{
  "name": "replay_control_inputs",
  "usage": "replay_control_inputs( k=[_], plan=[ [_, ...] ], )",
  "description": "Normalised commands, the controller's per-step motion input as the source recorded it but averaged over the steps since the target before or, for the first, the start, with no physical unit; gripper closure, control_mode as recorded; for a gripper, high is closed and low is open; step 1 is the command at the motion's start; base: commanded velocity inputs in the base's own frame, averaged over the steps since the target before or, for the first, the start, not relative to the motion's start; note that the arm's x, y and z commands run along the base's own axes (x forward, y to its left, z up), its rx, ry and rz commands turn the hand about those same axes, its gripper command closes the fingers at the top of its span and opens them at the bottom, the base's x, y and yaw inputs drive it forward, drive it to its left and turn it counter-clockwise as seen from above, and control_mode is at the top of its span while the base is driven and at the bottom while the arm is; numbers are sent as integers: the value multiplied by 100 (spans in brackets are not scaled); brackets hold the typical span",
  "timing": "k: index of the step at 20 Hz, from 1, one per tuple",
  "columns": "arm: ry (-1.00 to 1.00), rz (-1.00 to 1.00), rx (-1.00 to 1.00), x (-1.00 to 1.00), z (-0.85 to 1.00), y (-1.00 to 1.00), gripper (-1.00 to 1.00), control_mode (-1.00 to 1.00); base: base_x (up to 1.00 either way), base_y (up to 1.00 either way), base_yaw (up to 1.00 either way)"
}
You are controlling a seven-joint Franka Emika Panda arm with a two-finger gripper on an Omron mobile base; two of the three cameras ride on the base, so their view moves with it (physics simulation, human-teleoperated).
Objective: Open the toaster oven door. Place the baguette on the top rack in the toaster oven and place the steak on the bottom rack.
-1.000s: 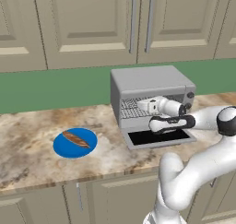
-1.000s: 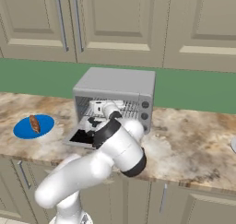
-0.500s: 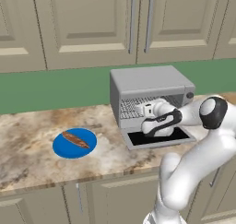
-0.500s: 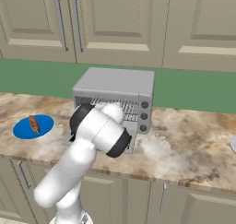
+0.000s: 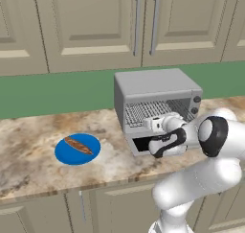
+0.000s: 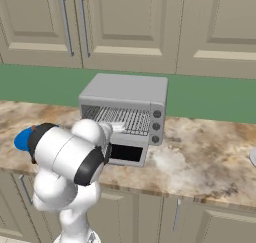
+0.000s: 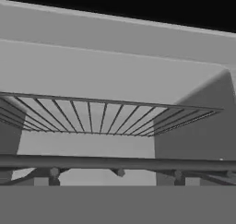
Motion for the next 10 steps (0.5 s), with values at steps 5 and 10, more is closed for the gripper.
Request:
replay_control_inputs(
  k=[5,10],
  plan=[
    [40,0,-10,-98,8,-19,-100,-100,0,0,0],
    [-4,6,0,-74,100,0,-100,-100,0,0,0]
  ],
)
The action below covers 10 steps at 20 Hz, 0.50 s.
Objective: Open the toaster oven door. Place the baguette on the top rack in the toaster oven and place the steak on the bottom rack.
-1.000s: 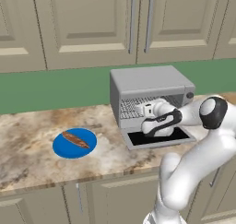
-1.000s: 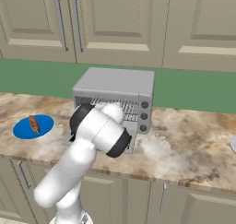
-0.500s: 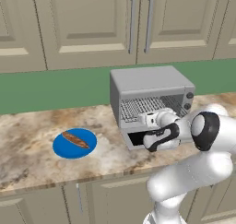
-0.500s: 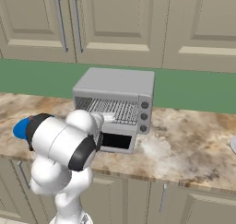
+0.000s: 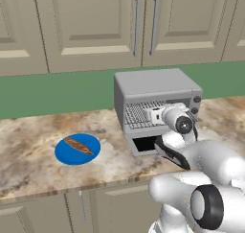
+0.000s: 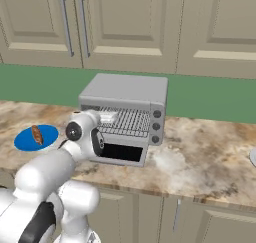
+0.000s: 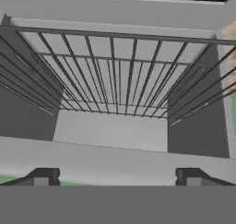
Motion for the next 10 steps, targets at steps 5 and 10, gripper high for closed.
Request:
replay_control_inputs(
  k=[5,10],
  plan=[
    [38,3,0,-73,100,0,-100,-100,0,0,0],
    [42,2,0,-73,100,0,-100,-100,0,0,0]
  ],
)
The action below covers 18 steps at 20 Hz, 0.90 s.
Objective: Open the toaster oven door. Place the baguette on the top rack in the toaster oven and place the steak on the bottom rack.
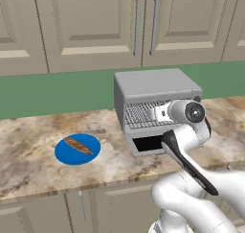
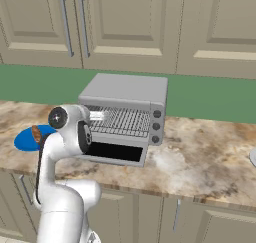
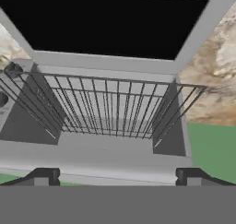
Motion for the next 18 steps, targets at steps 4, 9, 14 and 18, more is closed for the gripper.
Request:
replay_control_inputs(
  k=[4,9,14,18],
  plan=[
    [41,6,0,-50,100,20,-100,-100,0,0,0],
    [50,34,-2,-1,7,100,-100,-100,0,0,0],
    [39,31,-11,0,-30,100,-100,-100,0,0,0],
    [35,18,-19,-5,-87,100,-100,-100,0,0,0]
  ],
)
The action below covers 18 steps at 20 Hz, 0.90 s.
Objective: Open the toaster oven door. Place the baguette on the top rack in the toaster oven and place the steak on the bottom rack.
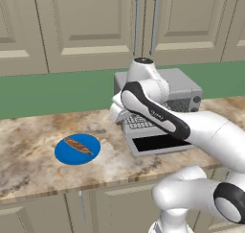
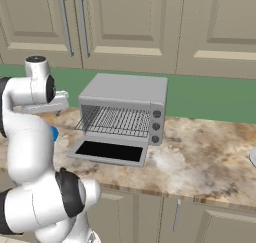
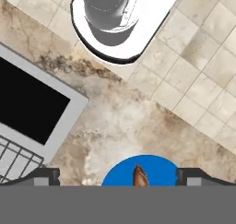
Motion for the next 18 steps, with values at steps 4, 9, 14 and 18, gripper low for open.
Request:
replay_control_inputs(
  k=[4,9,14,18],
  plan=[
    [19,5,-26,27,-88,100,-100,-100,0,0,0],
    [0,0,-8,50,-37,96,-100,-100,0,0,0],
    [4,0,-1,45,-93,50,-100,-100,0,0,0],
    [0,0,0,38,-69,45,-100,-100,0,0,0]
  ],
)
